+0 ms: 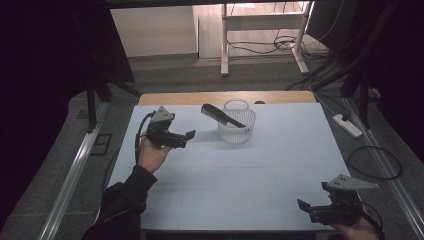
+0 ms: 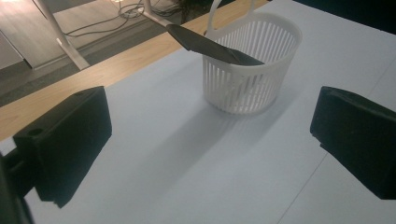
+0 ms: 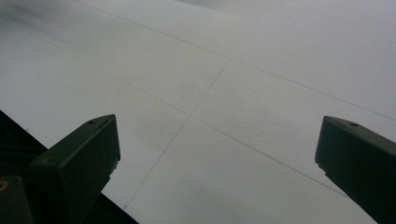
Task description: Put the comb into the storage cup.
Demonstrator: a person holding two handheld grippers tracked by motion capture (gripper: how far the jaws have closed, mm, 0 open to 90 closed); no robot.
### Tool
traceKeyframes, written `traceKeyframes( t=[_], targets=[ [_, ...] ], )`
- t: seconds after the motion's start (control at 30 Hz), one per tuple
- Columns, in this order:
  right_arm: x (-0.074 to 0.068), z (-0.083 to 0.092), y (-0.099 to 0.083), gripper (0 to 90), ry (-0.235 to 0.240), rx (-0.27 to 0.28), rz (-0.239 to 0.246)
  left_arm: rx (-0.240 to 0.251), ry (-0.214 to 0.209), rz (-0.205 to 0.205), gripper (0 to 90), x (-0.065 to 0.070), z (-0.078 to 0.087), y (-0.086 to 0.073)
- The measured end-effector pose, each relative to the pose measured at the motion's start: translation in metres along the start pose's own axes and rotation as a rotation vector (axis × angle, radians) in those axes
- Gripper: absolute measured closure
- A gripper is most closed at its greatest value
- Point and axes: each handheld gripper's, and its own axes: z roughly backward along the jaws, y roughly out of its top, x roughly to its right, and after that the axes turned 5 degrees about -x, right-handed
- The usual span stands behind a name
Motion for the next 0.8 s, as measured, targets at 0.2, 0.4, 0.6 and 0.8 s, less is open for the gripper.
traceKeyframes(
  t=[0.2,0.4,0.6,0.8],
  targets=[
    [-0.001,0.000,0.000,0.4,-0.005,-0.001,0.010,-0.022,-0.017,0.003,0.0,0.002,0.001,-0.005],
    [-0.002,-0.001,0.000,0.4,-0.009,-0.005,0.015,-0.028,-0.022,0.014,0.0,0.003,0.005,-0.009],
    [-0.002,-0.001,0.000,0.4,-0.008,-0.009,0.017,-0.031,-0.016,0.012,0.0,0.006,0.010,-0.012],
    [-0.002,-0.001,0.000,0.4,-0.008,-0.010,0.020,-0.029,-0.017,0.022,0.0,0.007,0.016,-0.016]
  ],
)
